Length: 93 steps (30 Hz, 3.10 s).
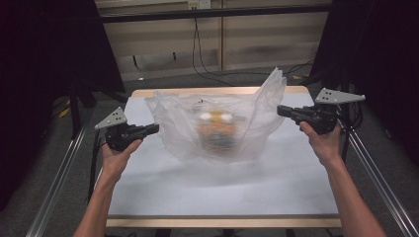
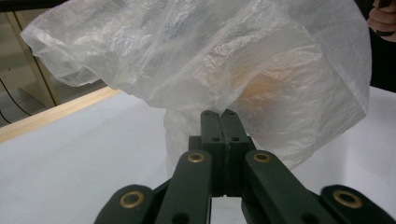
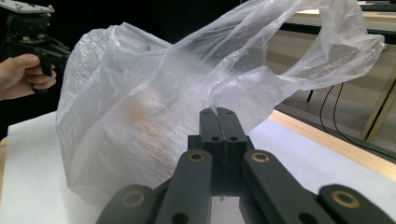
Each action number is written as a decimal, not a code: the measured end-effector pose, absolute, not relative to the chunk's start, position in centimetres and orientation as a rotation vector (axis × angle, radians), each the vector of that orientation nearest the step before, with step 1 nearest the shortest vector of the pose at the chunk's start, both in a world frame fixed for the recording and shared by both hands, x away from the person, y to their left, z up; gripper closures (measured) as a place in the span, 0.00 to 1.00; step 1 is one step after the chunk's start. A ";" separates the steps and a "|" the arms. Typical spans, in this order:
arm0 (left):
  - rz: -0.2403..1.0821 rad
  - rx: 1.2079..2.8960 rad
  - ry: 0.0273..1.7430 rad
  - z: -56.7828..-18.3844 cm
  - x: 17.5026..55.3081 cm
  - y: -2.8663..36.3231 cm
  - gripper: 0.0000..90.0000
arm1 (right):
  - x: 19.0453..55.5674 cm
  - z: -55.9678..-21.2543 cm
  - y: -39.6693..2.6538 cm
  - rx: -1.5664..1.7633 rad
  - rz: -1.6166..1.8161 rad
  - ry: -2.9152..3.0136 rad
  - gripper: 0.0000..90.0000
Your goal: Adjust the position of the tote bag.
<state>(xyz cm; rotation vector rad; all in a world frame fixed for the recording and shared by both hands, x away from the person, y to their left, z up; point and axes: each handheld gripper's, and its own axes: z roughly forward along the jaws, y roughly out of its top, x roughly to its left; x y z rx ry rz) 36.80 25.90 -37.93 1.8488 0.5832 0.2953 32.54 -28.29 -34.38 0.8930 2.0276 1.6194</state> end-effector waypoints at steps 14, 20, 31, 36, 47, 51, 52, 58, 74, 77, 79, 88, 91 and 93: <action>0.267 1.937 0.612 -40.4 37.4 25.5 1.00 | 33.1 -37.9 -28.0 0.960 1.547 2.125 1.00; 0.246 1.953 0.628 -41.5 37.6 25.8 1.00 | 33.0 -38.7 -27.7 0.969 1.497 2.168 1.00; 0.239 2.059 0.645 -43.3 37.4 25.3 1.00 | 32.8 -40.1 -27.2 0.974 1.427 2.242 1.00; 0.226 2.070 0.660 -43.9 37.6 25.4 1.00 | 33.0 -41.0 -27.6 1.008 1.404 2.255 1.00; 0.198 2.174 0.662 -46.0 38.4 24.0 1.00 | 34.2 -43.8 -26.8 1.051 1.284 2.341 1.00; 0.206 2.205 0.689 -46.4 38.6 24.2 1.00 | 34.5 -44.4 -26.6 1.056 1.258 2.360 1.00; 0.206 2.205 0.689 -46.4 38.6 24.2 1.00 | 34.5 -44.4 -26.6 1.056 1.258 2.360 1.00; 0.185 2.219 0.697 -47.0 38.7 24.4 1.00 | 35.3 -45.9 -26.7 1.111 1.213 2.407 1.00; 0.164 2.264 0.719 -47.9 38.7 24.8 1.00 | 35.7 -48.3 -26.8 1.158 1.077 2.476 1.00; 0.164 2.259 0.730 -47.9 38.6 24.8 1.00 | 35.7 -48.4 -27.0 1.183 1.095 2.468 1.00; 0.136 2.255 0.734 -47.9 38.6 24.8 1.00 | 35.7 -48.4 -27.0 1.185 1.098 2.467 1.00; 0.152 2.204 0.731 -47.3 38.2 24.3 0.81 | 35.4 -47.7 -27.2 1.223 1.236 2.404 0.77; 0.171 2.155 0.755 -46.6 38.0 25.0 0.71 | 35.2 -47.0 -27.5 1.221 1.269 2.367 0.65; 0.176 2.112 0.774 -46.2 37.9 25.6 0.63 | 35.0 -46.4 -27.7 1.228 1.297 2.331 0.57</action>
